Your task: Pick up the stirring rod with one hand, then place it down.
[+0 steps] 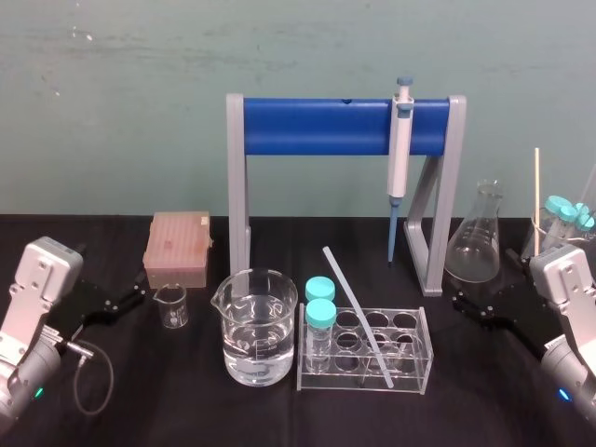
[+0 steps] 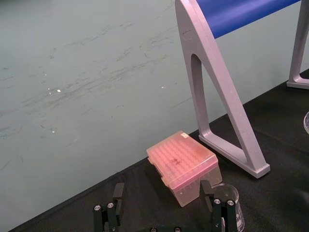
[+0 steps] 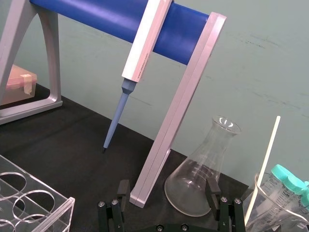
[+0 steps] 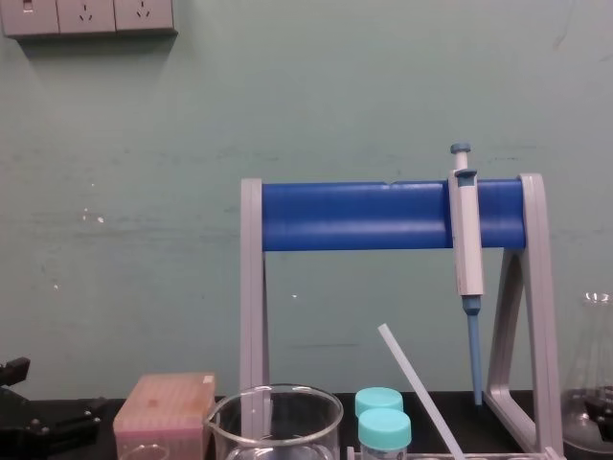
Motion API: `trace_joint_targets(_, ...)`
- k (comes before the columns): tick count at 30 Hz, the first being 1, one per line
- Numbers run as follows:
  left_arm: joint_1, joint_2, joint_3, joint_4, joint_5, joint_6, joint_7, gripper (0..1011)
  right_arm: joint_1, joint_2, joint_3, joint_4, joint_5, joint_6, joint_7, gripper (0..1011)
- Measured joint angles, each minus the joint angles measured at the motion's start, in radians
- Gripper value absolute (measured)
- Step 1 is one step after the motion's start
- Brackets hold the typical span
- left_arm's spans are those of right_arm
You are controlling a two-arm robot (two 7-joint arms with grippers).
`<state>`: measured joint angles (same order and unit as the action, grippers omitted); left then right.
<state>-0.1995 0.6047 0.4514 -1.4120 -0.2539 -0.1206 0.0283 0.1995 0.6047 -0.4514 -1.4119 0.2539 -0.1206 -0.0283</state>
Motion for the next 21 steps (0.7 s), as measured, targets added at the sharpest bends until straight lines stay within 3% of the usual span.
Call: trace_joint_targets(21,0.0,0.0,0.0,0.0,0.0,0.0,0.0,1000,0.0,0.0,0.0,0.0,0.0,0.0,0.0,1003)
